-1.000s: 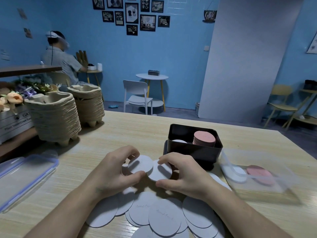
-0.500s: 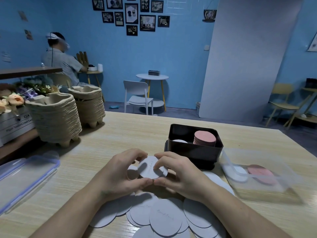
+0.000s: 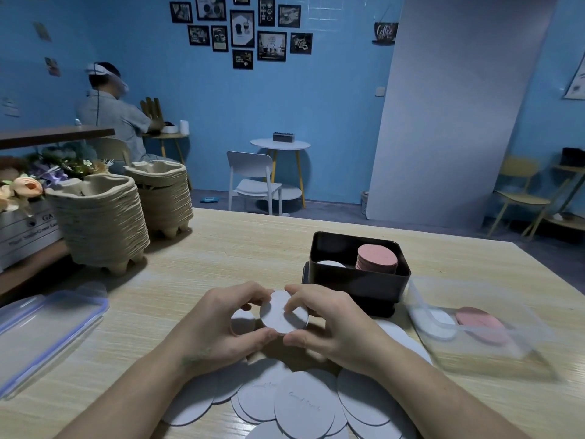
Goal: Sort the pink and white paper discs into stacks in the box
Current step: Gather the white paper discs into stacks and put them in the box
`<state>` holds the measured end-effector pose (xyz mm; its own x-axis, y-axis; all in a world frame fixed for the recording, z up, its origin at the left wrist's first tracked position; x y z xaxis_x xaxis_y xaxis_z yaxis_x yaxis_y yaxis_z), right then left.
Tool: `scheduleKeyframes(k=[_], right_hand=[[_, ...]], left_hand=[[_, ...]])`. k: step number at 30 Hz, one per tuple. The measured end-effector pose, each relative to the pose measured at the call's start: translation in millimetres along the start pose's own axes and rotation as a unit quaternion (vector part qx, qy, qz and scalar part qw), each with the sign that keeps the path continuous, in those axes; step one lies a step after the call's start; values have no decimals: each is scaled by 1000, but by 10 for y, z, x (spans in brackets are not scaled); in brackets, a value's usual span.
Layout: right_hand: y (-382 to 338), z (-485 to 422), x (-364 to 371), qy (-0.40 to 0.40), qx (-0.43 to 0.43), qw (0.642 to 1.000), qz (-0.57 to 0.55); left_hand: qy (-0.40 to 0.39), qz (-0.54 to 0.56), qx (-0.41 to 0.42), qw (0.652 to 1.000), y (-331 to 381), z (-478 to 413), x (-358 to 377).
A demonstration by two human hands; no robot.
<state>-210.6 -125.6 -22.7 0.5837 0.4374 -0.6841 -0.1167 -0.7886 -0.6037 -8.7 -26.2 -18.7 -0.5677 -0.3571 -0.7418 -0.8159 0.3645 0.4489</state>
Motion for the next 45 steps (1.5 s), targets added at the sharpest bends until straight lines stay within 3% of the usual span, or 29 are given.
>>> scheduleKeyframes(k=[12, 21, 28, 32, 36, 45], right_hand=[[-77, 4, -19, -18, -4, 999, 32], [-9, 29, -65, -11, 4, 1000, 23], [7, 44, -84, -14, 15, 1000, 24], [16, 48, -85, -19, 24, 999, 34], [16, 53, -85, -22, 31, 999, 36], [-50, 20, -7, -40, -15, 998, 34]], left_hand=[[-22, -10, -4, 1000, -1, 3, 14], [-95, -78, -105, 987, -273, 121, -177], [-88, -76, -128, 985, -310, 124, -184], [-40, -44, -135, 989, -292, 114, -192], [5, -34, -88, 996, -186, 76, -142], [3, -88, 8, 996, -45, 6, -28]])
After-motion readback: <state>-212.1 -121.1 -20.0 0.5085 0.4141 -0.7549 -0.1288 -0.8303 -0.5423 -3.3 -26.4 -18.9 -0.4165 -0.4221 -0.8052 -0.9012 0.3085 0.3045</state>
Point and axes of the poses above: each hand's wrist, its own z-axis away from the middle knuckle, its own x-axis out of the palm, y = z × x, the point moved 3 cm from there along -z, towards the middle knuckle, and after that the axes turned 6 degrees about -z, right-handed, at the moved point
